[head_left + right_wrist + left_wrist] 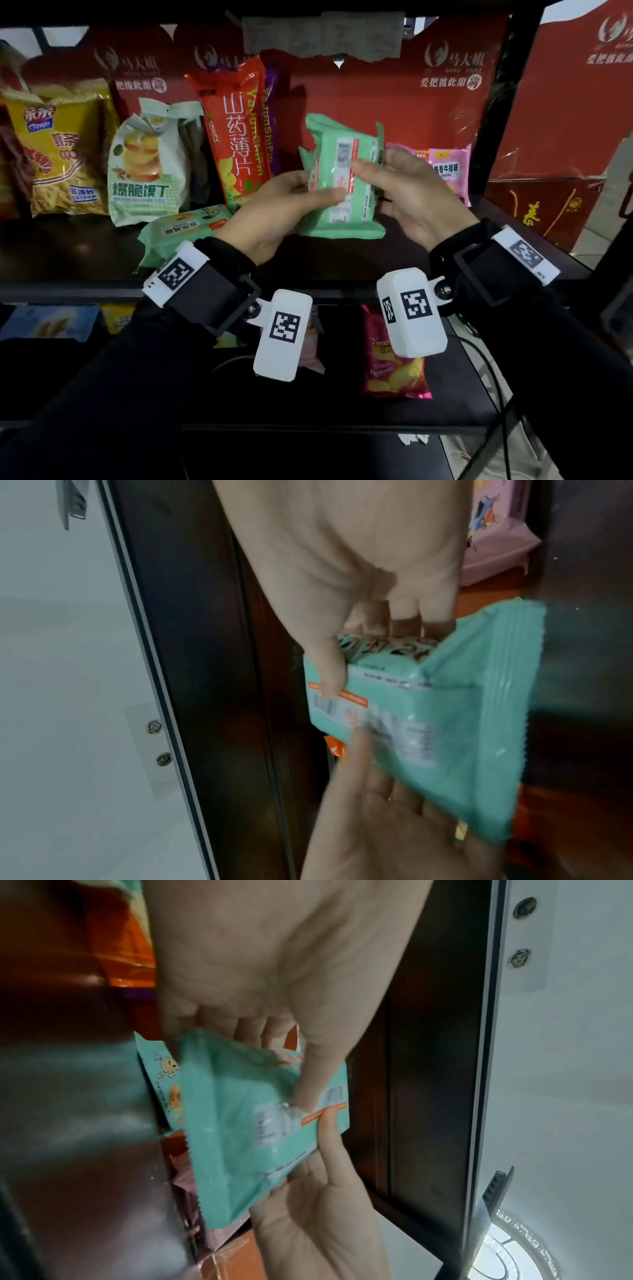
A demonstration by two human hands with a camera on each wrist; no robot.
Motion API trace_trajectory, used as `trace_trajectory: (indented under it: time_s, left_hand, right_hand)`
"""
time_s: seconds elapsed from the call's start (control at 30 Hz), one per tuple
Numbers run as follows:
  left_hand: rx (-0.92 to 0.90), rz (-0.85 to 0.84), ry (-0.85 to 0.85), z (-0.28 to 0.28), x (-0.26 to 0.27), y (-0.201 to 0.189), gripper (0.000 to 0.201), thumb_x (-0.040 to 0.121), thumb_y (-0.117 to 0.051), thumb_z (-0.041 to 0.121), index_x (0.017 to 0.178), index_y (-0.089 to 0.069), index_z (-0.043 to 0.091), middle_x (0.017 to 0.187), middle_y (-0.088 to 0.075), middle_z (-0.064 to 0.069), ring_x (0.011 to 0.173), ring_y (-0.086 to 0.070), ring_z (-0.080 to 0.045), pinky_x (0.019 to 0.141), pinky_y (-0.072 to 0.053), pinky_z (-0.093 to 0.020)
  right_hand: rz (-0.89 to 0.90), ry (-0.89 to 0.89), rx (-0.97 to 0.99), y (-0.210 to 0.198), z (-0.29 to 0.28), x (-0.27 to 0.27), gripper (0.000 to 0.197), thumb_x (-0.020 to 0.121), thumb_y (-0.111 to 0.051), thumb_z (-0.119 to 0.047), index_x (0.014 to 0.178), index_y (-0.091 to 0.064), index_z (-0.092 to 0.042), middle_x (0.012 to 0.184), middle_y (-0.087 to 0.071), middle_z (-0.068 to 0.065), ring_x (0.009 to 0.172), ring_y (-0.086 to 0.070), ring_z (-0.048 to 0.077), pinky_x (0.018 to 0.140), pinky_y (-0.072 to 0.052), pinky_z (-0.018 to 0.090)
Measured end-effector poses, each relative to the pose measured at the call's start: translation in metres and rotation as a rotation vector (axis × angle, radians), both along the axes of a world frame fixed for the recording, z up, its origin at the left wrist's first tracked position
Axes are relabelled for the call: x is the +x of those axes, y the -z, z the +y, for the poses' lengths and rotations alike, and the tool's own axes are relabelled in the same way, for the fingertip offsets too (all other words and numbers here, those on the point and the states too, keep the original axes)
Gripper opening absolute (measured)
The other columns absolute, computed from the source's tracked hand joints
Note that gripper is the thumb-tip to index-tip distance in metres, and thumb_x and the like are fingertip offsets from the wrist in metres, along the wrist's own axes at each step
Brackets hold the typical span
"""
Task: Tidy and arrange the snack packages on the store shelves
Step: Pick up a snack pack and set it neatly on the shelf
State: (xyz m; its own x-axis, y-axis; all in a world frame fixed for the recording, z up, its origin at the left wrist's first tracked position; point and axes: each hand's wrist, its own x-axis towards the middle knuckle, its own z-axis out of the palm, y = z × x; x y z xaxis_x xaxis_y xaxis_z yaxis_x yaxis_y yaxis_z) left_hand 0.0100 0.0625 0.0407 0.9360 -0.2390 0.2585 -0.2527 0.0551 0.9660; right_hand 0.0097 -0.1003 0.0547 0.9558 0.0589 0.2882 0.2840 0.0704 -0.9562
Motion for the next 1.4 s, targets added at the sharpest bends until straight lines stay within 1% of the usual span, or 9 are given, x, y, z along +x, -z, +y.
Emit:
trace_trajectory:
  time_s: [0.07,0.17,0.27,0.47,0.7,1.0,1.13,1.3,1.4]
  left_hand:
    - [-0.073,-0.087,-0.034,-0.005,-0.002,-0.006,0.028,0.090,-0.064,0.023,0.117,-0.061,0.012,0.108,-0.073,0.000,0.097,-0.070,-0.010,0.075,-0.055,-0.019]
    - [-0.193,-0.163,-0.122,-0.010,-0.001,-0.009,0.019,0.092,-0.062,0.018,0.109,-0.062,0.009,0.106,-0.072,-0.004,0.097,-0.070,-0.017,0.081,-0.056,-0.029]
    - [-0.182,-0.179,-0.133,-0.011,0.000,-0.005,0.019,0.090,-0.064,0.010,0.108,-0.059,0.007,0.104,-0.070,-0.007,0.094,-0.069,-0.017,0.081,-0.055,-0.029]
    - [-0.186,-0.122,-0.062,-0.011,-0.001,-0.006,0.008,0.090,-0.063,0.010,0.097,-0.061,0.013,0.089,-0.071,-0.002,0.081,-0.070,-0.013,0.067,-0.053,-0.021]
    - [-0.295,-0.081,-0.124,-0.012,0.000,-0.012,0.012,0.095,-0.057,0.016,0.084,-0.060,0.018,0.083,-0.070,-0.001,0.076,-0.068,-0.015,0.069,-0.055,-0.032]
    - [-0.597,0.027,-0.077,-0.026,0.001,-0.012,0.009,0.095,-0.058,0.011,0.088,-0.064,0.010,0.080,-0.074,-0.006,0.073,-0.072,-0.019,0.069,-0.059,-0.034]
    - [-0.636,-0.056,-0.164,-0.034,0.000,-0.016,0.010,0.094,-0.057,0.006,0.086,-0.062,0.007,0.079,-0.073,-0.008,0.071,-0.070,-0.021,0.073,-0.060,-0.037]
    - [-0.665,0.047,-0.262,-0.028,0.006,-0.016,0.023,0.099,-0.051,0.014,0.117,-0.055,0.000,0.114,-0.065,-0.020,0.098,-0.064,-0.032,0.093,-0.051,-0.052]
    - [-0.415,0.079,-0.366,-0.023,0.007,-0.014,0.054,0.092,-0.060,0.029,0.140,-0.042,0.012,0.130,-0.059,-0.003,0.107,-0.057,-0.015,0.094,-0.043,-0.044]
  right_hand:
    - [-0.017,-0.003,-0.039,0.002,0.000,0.000,0.047,0.081,-0.072,-0.014,0.125,-0.056,-0.009,0.121,-0.065,0.004,0.114,-0.061,0.016,0.097,-0.050,0.037]
    - [-0.022,-0.133,-0.062,0.002,-0.001,-0.003,0.036,0.083,-0.068,-0.006,0.117,-0.057,-0.013,0.103,-0.070,-0.001,0.093,-0.069,0.010,0.075,-0.057,0.026]
    - [0.008,-0.135,-0.051,-0.003,-0.003,-0.004,0.044,0.084,-0.069,-0.021,0.124,-0.052,-0.018,0.114,-0.064,-0.002,0.106,-0.063,0.013,0.084,-0.051,0.038]
    - [-0.025,-0.023,-0.056,-0.007,-0.004,0.001,0.012,0.088,-0.064,-0.014,0.079,-0.061,-0.022,0.081,-0.065,-0.004,0.085,-0.061,0.016,0.083,-0.045,0.041]
    - [-0.089,0.005,-0.143,-0.006,-0.008,0.005,0.016,0.086,-0.068,-0.033,0.097,-0.067,-0.021,0.099,-0.073,-0.003,0.096,-0.068,0.014,0.087,-0.053,0.039]
    - [-0.279,0.046,0.188,-0.001,0.007,0.004,0.005,0.090,-0.063,-0.007,0.086,-0.066,-0.009,0.078,-0.074,-0.003,0.072,-0.069,0.010,0.066,-0.054,0.024]
    - [-0.192,0.073,0.139,-0.003,0.010,0.001,0.015,0.090,-0.064,-0.029,0.096,-0.065,-0.016,0.094,-0.073,-0.001,0.084,-0.069,0.011,0.076,-0.053,0.027]
    - [-0.126,0.127,-0.257,0.003,0.003,-0.001,0.060,0.075,-0.078,-0.033,0.127,-0.054,-0.015,0.119,-0.060,-0.010,0.114,-0.055,0.003,0.093,-0.045,0.016]
    - [-0.224,0.234,-0.348,0.003,-0.004,-0.003,0.059,0.071,-0.082,-0.023,0.124,-0.057,-0.014,0.115,-0.065,-0.005,0.111,-0.058,0.008,0.095,-0.045,0.018]
